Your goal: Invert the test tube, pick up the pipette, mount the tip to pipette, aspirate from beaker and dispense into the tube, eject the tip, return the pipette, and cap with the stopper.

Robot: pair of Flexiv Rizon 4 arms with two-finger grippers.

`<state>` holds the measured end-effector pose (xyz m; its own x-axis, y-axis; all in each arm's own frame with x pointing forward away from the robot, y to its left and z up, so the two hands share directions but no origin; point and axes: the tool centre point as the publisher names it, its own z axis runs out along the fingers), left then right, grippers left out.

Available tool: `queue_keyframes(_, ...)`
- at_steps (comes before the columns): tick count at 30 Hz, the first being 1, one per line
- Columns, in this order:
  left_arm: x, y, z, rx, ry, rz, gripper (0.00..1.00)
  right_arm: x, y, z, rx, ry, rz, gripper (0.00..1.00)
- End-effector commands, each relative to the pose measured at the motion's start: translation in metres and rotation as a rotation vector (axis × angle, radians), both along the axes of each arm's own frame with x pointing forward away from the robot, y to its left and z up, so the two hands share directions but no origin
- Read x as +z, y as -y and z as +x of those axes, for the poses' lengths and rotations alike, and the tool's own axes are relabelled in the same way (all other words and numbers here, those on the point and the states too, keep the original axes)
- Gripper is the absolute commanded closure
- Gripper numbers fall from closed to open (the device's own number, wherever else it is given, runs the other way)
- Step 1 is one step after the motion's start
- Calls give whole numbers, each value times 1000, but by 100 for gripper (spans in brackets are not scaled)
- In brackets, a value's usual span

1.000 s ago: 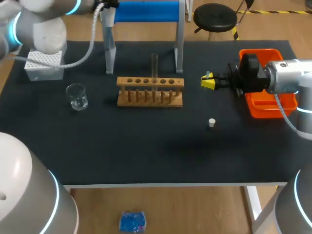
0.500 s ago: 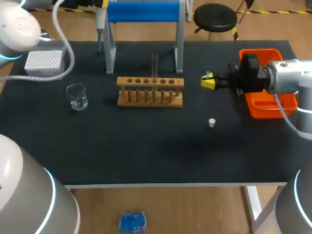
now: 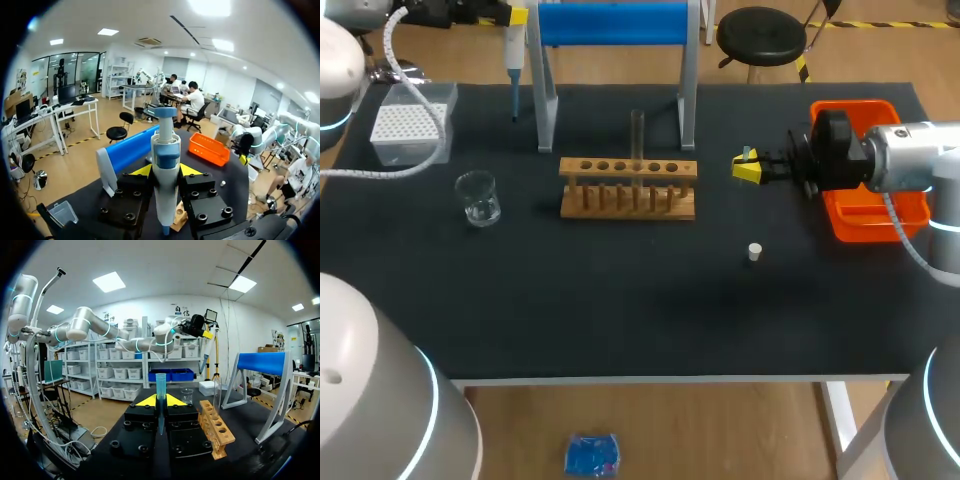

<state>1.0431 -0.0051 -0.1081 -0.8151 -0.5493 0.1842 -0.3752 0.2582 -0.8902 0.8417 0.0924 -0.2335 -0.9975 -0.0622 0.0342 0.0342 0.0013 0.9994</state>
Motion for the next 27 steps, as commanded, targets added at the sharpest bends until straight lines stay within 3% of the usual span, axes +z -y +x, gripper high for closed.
queue_keyframes(1,4,15,3,-159,60,-21,100,1,1,-1,-1,0,-2,100)
queue_keyframes(3,12,32,-11,-283,124,-7,100,1,1,-1,-1,0,-2,100)
queue_keyframes(4,14,37,-20,-320,123,2,100,1,1,-1,-1,0,-2,100)
queue_keyframes(5,16,43,-30,-350,141,-25,100,1,1,-1,-1,0,-2,100)
queue_keyframes(9,27,59,-68,-441,215,-24,100,1,1,-1,-1,0,-2,100)
queue_keyframes(16,41,75,-120,-468,283,-56,100,1,1,-1,-1,0,-2,100)
queue_keyframes(21,48,90,-145,-448,333,-91,100,1,1,-1,-1,0,-2,100)
queue_keyframes(27,45,110,-168,-449,317,-157,100,1,1,-1,-1,0,-2,100)
